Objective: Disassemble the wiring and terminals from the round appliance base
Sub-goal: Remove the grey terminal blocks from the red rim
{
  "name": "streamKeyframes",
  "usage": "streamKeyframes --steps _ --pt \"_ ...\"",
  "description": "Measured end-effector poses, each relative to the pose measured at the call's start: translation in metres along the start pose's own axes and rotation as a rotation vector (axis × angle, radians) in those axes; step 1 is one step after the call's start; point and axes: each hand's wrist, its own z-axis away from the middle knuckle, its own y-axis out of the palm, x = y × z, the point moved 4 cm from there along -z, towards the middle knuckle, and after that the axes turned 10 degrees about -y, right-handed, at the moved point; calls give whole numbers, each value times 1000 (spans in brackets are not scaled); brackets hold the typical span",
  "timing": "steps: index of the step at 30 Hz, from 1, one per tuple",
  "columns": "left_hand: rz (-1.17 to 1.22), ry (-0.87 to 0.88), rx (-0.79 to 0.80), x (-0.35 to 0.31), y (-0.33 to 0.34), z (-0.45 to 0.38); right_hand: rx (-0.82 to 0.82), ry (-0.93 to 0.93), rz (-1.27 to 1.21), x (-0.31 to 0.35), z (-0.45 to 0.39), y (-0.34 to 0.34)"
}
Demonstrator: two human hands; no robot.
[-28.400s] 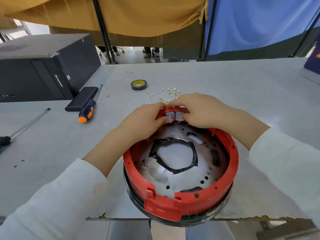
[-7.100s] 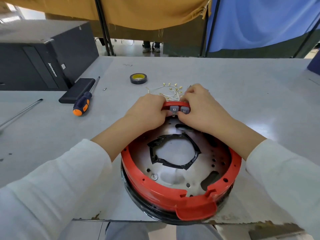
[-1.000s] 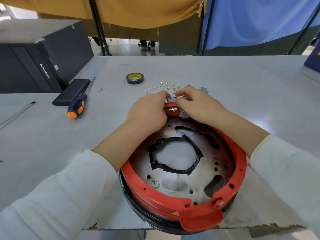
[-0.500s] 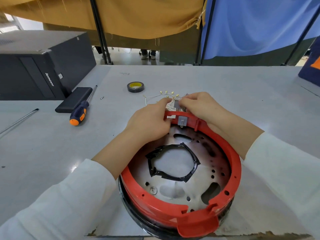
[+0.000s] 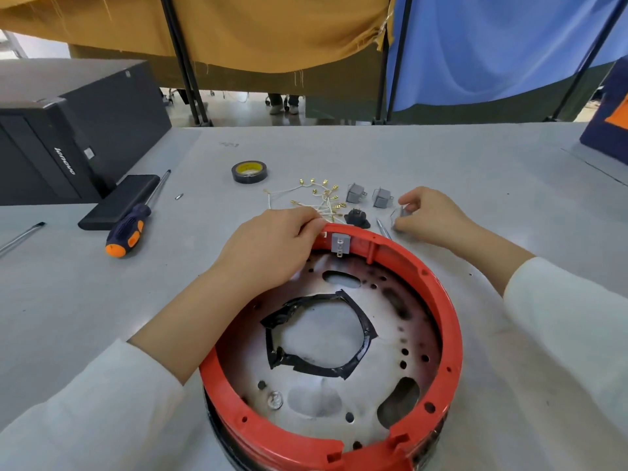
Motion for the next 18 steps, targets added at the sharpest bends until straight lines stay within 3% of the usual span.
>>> streamKeyframes --steps 2,7,13,18 --pt "-4 -3 -3 0 0 0 -72 -38 30 -1 -10 2" --pt "4 -5 1 0 -1 0 2 -31 75 -2 -23 15" --pt "55 -45 53 2 -1 -4 -56 -129 71 21 -5 -1" --pt "103 -105 78 3 -3 -3 139 -344 -25 75 29 -2"
